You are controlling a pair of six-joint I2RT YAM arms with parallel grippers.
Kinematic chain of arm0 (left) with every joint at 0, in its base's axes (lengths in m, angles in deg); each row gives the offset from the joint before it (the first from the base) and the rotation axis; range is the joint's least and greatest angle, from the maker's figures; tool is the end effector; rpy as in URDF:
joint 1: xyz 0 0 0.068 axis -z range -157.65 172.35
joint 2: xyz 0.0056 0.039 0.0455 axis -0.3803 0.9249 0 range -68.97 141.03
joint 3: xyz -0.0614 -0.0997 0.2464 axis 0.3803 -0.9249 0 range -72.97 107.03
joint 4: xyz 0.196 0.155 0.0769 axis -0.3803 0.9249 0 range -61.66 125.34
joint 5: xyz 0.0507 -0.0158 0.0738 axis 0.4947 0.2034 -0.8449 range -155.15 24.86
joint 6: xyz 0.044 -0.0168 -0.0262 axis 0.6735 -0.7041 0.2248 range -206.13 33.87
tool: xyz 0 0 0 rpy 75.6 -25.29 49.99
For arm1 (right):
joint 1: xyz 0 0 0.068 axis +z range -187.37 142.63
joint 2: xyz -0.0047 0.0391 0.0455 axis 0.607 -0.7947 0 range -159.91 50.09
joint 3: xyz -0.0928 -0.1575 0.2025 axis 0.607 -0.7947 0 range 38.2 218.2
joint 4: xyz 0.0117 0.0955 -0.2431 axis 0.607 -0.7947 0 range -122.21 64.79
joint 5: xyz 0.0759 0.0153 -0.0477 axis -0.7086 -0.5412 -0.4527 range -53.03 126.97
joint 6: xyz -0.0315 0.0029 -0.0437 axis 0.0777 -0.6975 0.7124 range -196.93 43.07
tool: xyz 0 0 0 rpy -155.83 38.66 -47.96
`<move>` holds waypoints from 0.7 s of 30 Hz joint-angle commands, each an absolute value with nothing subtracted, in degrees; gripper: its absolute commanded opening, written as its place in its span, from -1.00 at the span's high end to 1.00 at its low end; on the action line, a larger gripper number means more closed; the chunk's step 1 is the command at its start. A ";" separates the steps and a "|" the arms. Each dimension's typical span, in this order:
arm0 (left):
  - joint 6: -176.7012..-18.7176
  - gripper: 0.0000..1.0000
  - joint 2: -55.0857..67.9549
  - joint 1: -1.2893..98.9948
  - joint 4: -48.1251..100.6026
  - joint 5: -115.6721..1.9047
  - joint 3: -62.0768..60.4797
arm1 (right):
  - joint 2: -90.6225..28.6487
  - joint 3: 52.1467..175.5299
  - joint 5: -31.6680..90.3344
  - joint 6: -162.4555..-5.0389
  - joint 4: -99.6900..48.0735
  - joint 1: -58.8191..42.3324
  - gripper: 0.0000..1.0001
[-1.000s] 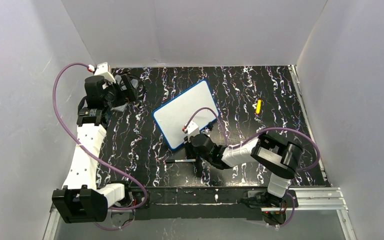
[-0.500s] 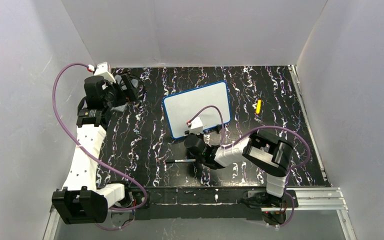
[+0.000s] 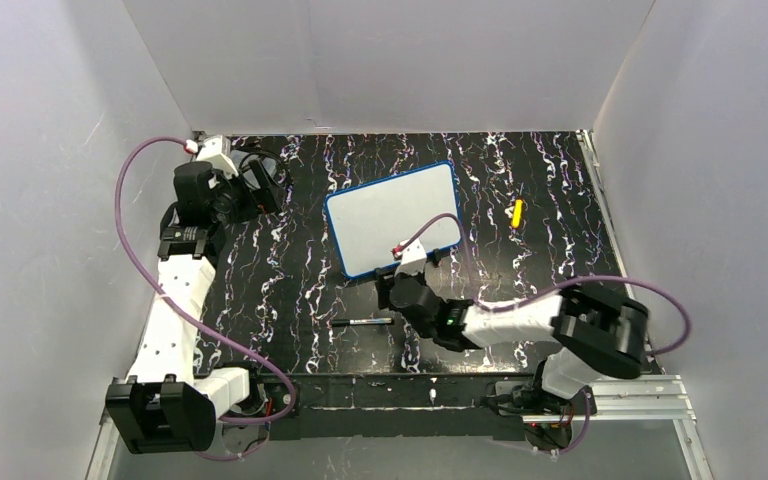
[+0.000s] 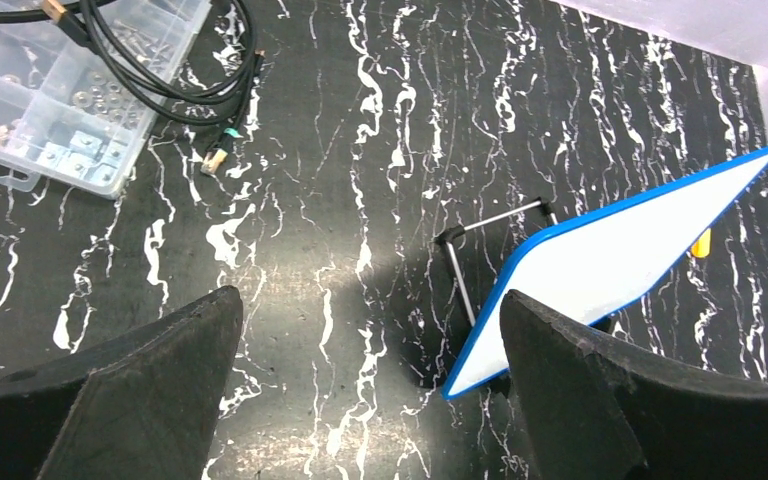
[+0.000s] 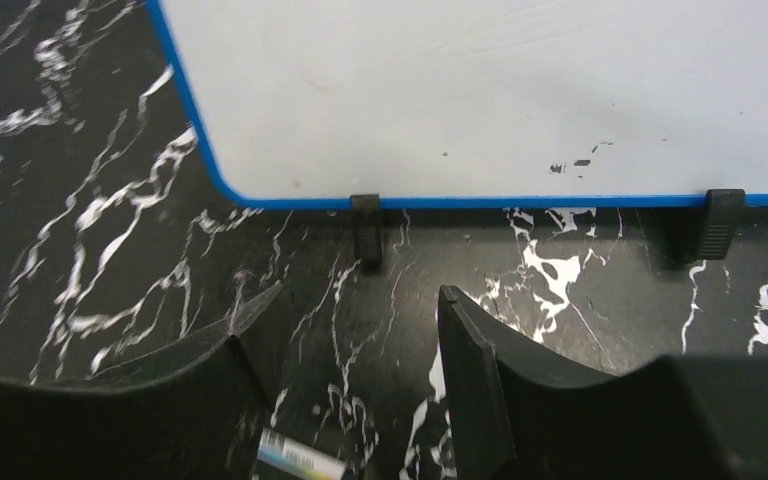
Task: Write a sentence on the whiteboard
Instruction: Open the whiteboard marker at the center of the board.
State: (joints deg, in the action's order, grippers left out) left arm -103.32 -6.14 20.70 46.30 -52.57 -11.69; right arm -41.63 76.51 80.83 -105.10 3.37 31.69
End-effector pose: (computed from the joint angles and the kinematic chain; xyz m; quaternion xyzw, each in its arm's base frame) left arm 0.2486 -0.0006 0.3653 -0.0705 0.8112 -0.1662 0.5562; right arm 0.1348 0.2832 0.1745 -0.0846 0.8027 0.1667 0.5663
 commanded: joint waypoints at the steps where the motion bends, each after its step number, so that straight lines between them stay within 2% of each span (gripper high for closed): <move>1: -103.79 -0.99 -8.47 20.85 44.67 -47.10 -13.53 | -31.59 71.80 72.34 -100.47 0.27 32.17 -0.30; 4: -103.59 -0.99 -9.61 21.14 44.39 -43.67 -15.86 | -26.19 70.67 60.19 -93.23 -4.50 31.87 -0.37; 9: -102.22 -0.99 -12.77 21.50 44.59 -35.63 -21.17 | -23.06 74.62 43.66 -84.35 -17.33 29.29 -0.36; 14: -100.48 -0.99 -14.95 21.52 46.42 -29.60 -24.77 | -26.74 79.24 33.46 -78.31 -24.13 25.53 -0.31; 21: -98.13 -0.99 -21.66 23.39 50.42 -26.23 -29.20 | -35.46 85.61 28.91 -73.50 -26.70 24.77 -0.21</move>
